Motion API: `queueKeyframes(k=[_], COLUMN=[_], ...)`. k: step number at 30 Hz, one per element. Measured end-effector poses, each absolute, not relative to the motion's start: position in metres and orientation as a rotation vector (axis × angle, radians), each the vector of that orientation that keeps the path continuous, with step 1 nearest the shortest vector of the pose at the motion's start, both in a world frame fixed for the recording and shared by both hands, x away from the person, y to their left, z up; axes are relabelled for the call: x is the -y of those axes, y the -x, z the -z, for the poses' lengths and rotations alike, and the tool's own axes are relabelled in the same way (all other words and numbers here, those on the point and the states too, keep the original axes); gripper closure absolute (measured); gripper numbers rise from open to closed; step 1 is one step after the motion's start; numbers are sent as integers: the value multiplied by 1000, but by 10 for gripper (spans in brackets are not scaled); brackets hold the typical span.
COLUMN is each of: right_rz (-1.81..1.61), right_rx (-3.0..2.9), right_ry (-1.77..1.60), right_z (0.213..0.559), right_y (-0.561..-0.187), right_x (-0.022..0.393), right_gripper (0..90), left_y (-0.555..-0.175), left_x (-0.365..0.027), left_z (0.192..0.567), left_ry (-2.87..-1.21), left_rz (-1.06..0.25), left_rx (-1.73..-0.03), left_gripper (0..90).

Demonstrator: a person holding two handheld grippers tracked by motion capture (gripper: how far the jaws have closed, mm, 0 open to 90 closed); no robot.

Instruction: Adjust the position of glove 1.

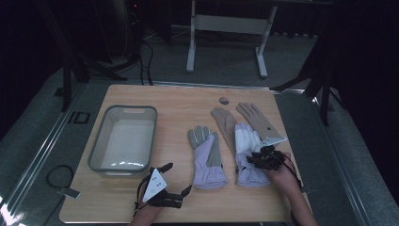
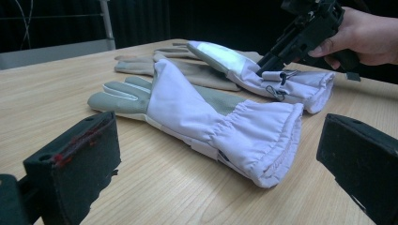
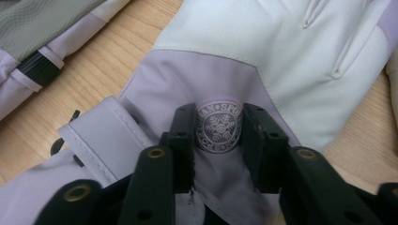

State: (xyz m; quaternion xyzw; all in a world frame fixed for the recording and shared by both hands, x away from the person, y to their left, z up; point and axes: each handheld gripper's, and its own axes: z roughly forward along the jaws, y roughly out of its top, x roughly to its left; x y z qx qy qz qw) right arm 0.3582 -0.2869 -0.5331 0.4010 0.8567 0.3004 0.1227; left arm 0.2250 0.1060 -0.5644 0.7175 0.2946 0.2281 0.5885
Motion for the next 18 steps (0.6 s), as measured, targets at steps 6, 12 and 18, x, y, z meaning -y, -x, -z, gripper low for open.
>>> queueKeyframes(k=[6,12,18], right_rz=[-842,-900,-938], right_rx=[-2489,-2468,-2448], right_ry=[-1216,-1242,-1257], right_z=[529,520,509], right_y=[-357,-353,-347], right_x=[283,288,293], right_gripper=[783,795,797], left_y=[-225,-225,-225], left_x=[-106,-106,-106], left_z=[564,564,564], left_ry=[-1670,-1668,-1668], left_rz=[-533,-532,-532], left_rx=[-690,-690,-690], left_gripper=[0,0,0])
